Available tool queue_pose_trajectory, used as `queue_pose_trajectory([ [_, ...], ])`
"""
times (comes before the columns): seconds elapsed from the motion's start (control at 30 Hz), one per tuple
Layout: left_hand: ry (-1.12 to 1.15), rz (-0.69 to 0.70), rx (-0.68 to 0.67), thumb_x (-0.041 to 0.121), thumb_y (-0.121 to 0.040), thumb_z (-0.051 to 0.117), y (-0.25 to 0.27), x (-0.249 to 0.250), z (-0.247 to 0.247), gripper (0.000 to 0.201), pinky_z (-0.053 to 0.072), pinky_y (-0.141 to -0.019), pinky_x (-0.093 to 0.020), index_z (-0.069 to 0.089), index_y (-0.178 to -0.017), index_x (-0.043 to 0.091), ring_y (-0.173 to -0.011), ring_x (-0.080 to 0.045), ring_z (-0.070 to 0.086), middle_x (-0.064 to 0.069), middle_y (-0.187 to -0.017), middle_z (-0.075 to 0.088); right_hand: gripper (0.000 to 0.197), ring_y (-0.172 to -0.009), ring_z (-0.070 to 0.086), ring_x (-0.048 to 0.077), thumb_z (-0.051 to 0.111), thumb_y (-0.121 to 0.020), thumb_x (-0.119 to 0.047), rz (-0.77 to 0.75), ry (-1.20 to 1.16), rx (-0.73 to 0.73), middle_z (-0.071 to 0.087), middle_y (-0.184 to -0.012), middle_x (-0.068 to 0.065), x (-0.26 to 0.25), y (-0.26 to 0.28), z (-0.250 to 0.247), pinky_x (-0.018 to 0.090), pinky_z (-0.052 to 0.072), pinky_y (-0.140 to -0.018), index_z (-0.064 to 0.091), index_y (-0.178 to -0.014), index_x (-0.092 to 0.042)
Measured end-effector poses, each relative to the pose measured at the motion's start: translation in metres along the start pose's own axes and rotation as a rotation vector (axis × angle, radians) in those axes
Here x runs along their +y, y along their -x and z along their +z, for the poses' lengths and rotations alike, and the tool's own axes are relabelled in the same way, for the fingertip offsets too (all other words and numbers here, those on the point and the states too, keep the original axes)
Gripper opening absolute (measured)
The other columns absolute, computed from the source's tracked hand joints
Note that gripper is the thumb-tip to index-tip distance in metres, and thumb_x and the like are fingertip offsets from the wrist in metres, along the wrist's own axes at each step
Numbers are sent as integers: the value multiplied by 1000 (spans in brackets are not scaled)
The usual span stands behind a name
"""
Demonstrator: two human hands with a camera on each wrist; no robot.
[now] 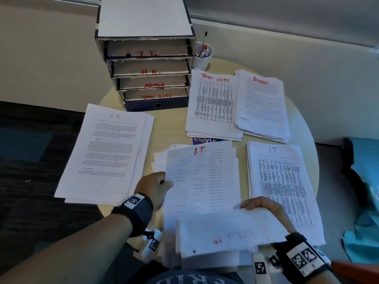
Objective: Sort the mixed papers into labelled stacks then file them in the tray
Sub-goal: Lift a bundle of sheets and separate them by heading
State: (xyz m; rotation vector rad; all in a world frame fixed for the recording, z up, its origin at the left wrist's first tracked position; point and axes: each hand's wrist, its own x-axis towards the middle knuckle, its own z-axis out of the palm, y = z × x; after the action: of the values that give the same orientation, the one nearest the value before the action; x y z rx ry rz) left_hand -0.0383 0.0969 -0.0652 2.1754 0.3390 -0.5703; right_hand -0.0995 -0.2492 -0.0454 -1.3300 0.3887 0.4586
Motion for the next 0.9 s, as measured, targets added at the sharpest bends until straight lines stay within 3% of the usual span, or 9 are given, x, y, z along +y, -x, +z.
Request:
queue_pose_trajectory([
  [0.13,-93,86,5,27,-97,60,-1,-10,-14,15,52,-93,-39,71,-93,18,-102,-29,65,-12,-106,72,8,-93,65,44,68,-72,-6,-38,-40,65,69,-97,29,1,-3,13,42,59,-70,71,-72,2],
  [0.2,-164,160,-3,22,-100,55,1,-9,-18,24,47,-99,-32,68,-120,24,-116,-24,60,-2,-122,68,24,-91,65,45,53,-80,10,-89,0,106,71,-92,25,2,-8,17,36,59,-66,72,-70,0],
  [0.27,-165,175,-16,28,-101,52,2,-8,-21,33,47,-91,-28,54,-134,31,-112,-20,61,2,-119,65,12,-88,68,39,69,-74,-12,-62,-22,68,72,-89,21,-4,-7,23,36,60,-64,73,-68,-3],
  [0.37,-152,150,-22,33,-100,51,0,-11,-25,14,50,-68,-31,48,-108,21,-80,-21,62,4,-85,64,41,-83,71,29,86,-42,-34,-60,29,26,72,-91,19,-8,-8,23,38,60,-62,75,-69,-5],
  [0.5,-91,179,21,31,-101,52,1,-9,-25,31,37,-55,-26,40,-73,24,-61,-12,47,10,-66,47,8,-83,70,30,66,-67,-7,-31,-18,67,71,-93,19,-11,-11,27,39,58,-57,73,-67,-4],
  [0.57,-26,198,49,27,-101,53,3,-4,-26,37,30,-52,-24,39,-66,27,-56,-4,39,14,-60,40,13,-81,70,30,61,-71,0,-6,-23,88,71,-95,19,-13,-12,30,41,58,-55,73,-66,-3],
  [0.67,52,198,39,32,-100,55,3,-8,-24,35,38,-55,-25,50,-66,26,-59,-9,46,12,-59,48,16,-89,69,34,72,-57,-15,-8,-31,84,70,-101,19,-16,-12,35,41,58,-57,73,-68,-3],
  [0.77,69,222,-18,52,-94,53,0,-15,-26,34,52,-78,-34,62,-82,21,-78,-16,58,6,-83,63,7,-106,64,30,66,-64,2,-19,-90,94,70,-115,8,-14,-17,33,38,57,-65,72,-66,-2],
  [0.9,8,456,-163,32,-96,54,11,-11,-22,29,49,-77,-32,70,-92,8,-82,-13,60,1,-86,63,14,-120,61,15,64,-76,14,-112,-10,104,62,-134,-5,-11,-19,28,31,56,-84,71,-83,3],
])
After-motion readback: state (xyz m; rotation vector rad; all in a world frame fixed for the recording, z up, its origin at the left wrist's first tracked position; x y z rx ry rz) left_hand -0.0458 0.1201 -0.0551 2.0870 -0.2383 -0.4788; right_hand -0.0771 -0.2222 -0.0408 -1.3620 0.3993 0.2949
